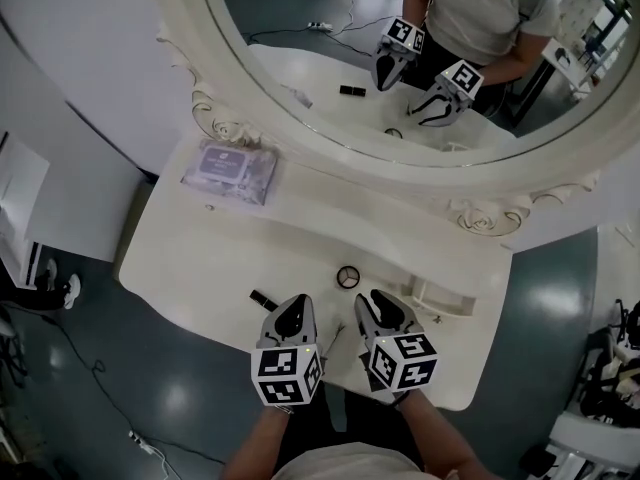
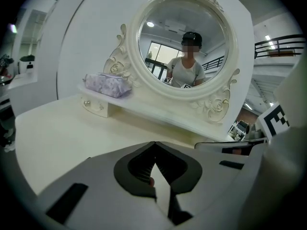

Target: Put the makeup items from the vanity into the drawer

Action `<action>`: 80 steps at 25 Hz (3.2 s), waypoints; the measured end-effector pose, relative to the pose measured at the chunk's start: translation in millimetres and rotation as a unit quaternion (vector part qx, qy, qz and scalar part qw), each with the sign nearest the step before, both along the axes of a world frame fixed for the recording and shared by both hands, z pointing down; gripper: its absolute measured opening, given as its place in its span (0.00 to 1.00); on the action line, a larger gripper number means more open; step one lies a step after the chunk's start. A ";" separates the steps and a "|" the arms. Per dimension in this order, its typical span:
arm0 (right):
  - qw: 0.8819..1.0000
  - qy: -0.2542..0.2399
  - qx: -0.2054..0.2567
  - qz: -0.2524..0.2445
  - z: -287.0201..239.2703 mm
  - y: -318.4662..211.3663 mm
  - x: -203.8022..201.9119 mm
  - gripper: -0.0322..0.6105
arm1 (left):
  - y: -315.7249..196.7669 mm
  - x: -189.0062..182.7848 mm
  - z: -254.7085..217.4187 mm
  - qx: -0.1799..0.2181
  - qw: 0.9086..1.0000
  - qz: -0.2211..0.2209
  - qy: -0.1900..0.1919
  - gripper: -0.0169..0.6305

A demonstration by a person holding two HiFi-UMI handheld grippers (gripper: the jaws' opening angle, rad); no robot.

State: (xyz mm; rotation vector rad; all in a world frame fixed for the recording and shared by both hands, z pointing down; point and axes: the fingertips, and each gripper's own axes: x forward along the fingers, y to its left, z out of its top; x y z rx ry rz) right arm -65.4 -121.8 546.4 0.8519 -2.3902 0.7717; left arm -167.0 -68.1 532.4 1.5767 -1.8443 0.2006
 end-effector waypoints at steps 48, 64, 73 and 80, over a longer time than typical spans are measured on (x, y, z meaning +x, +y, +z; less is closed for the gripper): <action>0.992 0.102 0.013 -0.074 43.5 -10.8 -24.1 0.40 | 2.4 -21.1 23.1 -0.013 1.000 -0.016 0.013 0.03; 0.995 0.090 0.042 0.021 -26.0 -4.8 64.5 0.40 | -11.2 42.4 -24.4 0.029 0.997 0.070 0.002 0.03; 0.992 0.082 0.052 0.081 -59.5 -6.4 127.1 0.40 | -31.1 98.6 -55.9 0.053 0.989 0.134 -0.022 0.03; 0.988 0.087 0.054 0.114 -53.7 -19.8 141.0 0.40 | -50.5 120.9 -49.8 0.054 0.982 0.180 -0.012 0.03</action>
